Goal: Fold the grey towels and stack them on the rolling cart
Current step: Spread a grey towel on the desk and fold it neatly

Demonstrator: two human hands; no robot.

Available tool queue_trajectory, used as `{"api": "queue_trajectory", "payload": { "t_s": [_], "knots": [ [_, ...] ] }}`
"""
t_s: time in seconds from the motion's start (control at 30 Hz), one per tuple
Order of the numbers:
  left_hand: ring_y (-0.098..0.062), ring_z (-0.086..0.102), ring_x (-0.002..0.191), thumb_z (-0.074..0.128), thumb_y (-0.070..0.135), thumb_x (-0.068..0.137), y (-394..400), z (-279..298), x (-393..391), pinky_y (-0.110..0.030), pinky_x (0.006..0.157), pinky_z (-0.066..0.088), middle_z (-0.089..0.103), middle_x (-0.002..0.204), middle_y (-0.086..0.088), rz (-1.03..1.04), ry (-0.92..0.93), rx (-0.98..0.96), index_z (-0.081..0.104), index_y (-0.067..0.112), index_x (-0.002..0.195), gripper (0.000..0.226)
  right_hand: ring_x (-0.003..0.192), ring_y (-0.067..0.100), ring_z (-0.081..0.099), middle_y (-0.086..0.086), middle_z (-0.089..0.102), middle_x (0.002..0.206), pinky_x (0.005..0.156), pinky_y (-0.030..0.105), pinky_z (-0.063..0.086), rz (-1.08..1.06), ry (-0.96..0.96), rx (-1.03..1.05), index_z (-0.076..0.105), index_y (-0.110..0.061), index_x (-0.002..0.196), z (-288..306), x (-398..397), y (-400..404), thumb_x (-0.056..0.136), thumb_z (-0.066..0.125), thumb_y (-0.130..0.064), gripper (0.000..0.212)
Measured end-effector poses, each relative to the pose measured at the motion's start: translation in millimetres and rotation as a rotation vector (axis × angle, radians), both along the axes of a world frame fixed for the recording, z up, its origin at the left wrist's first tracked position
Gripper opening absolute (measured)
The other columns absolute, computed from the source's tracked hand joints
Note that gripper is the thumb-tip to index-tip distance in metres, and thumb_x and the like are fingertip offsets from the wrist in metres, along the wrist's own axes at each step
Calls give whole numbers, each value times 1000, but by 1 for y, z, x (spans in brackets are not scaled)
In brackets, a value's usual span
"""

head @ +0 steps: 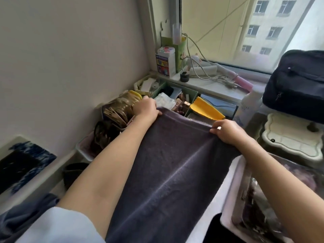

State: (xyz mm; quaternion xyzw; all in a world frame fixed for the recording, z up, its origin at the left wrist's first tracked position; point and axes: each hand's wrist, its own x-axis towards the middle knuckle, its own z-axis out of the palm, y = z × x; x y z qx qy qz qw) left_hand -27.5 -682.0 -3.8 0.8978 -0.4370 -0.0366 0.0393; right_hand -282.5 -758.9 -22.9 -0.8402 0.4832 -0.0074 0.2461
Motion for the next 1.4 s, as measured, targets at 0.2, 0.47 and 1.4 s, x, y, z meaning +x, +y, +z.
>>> {"api": "queue_trajectory", "payload": {
  "t_s": [0.2, 0.47, 1.4],
  "knots": [
    [-22, 63, 87, 71, 41, 78, 0, -15, -1, -29, 68, 45, 69, 94, -4, 24, 211, 31, 66, 18, 86, 25, 98, 22, 58, 2, 62, 111, 71, 30, 47, 110, 217, -101, 61, -25, 112, -12, 4, 5, 92, 51, -43, 28],
    [-20, 56, 95, 71, 32, 80, 71, -4, 21, -27, 76, 41, 60, 103, -5, 21, 249, -337, 66, 13, 88, 21, 94, 23, 58, 4, 65, 104, 79, 37, 51, 170, -31, -41, 64, -20, 106, -2, 20, 56, 90, 55, -40, 28],
    [-12, 60, 91, 66, 21, 86, 742, 32, 7, -23, 87, 48, 63, 110, -4, 735, 446, -1152, 59, 20, 71, 16, 59, -5, 53, -11, 61, 64, 68, 13, 41, 1188, -235, 616, 63, -24, 80, 48, 113, 619, 87, 61, -39, 17]
  ]
}}
